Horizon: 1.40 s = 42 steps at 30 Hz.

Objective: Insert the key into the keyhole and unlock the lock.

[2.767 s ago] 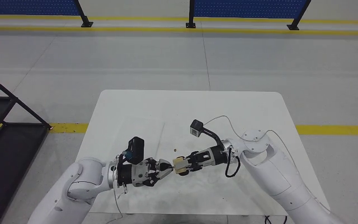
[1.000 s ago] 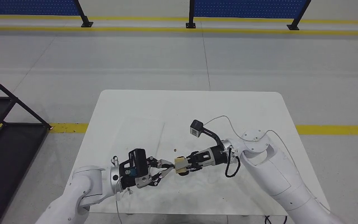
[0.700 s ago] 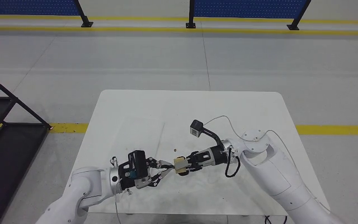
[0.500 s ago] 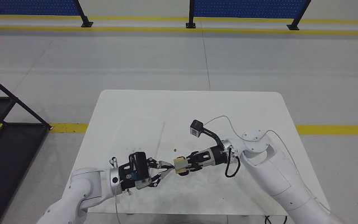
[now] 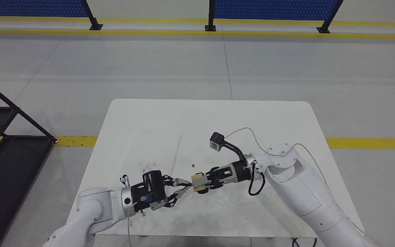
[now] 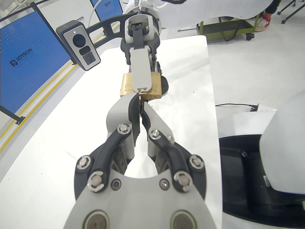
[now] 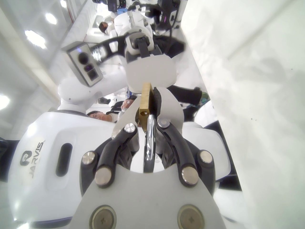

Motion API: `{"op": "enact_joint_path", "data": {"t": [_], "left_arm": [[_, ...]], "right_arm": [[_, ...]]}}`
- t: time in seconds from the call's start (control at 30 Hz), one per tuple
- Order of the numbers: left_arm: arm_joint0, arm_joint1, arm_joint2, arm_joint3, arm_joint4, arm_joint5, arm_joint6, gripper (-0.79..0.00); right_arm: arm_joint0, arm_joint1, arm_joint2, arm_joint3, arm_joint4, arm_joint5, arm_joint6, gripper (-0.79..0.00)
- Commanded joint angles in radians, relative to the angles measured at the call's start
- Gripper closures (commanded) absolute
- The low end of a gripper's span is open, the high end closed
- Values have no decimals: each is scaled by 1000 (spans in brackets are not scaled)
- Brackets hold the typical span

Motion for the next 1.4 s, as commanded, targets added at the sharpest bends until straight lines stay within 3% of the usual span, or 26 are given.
{"op": "enact_joint_path", "data": {"t": [0.0, 0.47, 0.83, 0.9, 1.13, 1.37], "left_arm": [[3, 1, -2, -5, 17, 5, 6, 0], [21, 5, -8, -21, 123, 24, 65, 0], [24, 6, -13, -13, 113, 32, 80, 0], [24, 6, -17, -9, 88, 38, 89, -785], [40, 6, -58, 17, 6, 50, 102, -785], [81, 10, -170, 54, -136, 53, 125, -785]], "right_arm": [[0, 0, 0, 0, 0, 0, 0, 0], [0, 0, 0, 0, 0, 0, 0, 0], [0, 0, 0, 0, 0, 0, 0, 0], [0, 0, 0, 0, 0, 0, 0, 0], [0, 0, 0, 0, 0, 0, 0, 0], [0, 0, 0, 0, 0, 0, 0, 0]]}}
